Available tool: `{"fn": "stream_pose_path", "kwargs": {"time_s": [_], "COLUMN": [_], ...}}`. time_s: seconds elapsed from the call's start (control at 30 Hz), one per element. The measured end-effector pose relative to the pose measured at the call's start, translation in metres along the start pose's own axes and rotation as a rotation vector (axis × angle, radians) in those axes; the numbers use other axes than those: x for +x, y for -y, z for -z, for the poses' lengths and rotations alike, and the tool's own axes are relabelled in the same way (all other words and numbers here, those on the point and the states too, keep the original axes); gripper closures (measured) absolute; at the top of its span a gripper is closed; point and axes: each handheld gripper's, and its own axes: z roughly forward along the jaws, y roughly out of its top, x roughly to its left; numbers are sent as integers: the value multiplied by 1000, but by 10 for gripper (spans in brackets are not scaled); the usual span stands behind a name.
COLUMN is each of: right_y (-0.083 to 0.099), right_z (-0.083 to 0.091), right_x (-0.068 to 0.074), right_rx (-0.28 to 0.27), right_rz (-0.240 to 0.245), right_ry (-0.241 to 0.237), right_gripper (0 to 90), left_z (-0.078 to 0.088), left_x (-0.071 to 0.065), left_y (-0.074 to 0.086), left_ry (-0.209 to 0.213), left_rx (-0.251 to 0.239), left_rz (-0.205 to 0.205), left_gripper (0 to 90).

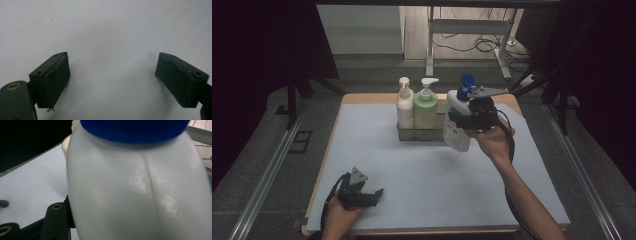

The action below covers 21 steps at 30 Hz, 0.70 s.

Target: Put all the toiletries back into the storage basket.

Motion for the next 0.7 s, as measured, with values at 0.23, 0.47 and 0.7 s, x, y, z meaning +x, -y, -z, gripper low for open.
{"fn": "stream_pose_path", "kwargs": {"time_s": [0.23, 0.47, 0.7], "right_y": [-9, -17, -24], "right_z": [-8, -20, -30], "right_x": [-8, -14, -19], "right_rx": [0, 5, 1], "right_rz": [-18, -27, -35], "right_ry": [27, 51, 72], "right_gripper": [398, 399, 398], "left_z": [0, 0, 0], "left_x": [0, 0, 0], "left_y": [0, 0, 0], "left_ry": [0, -1, 0], "left_rx": [5, 4, 5], "left_rz": [-5, -4, -5], "left_gripper": [122, 123, 122]}}
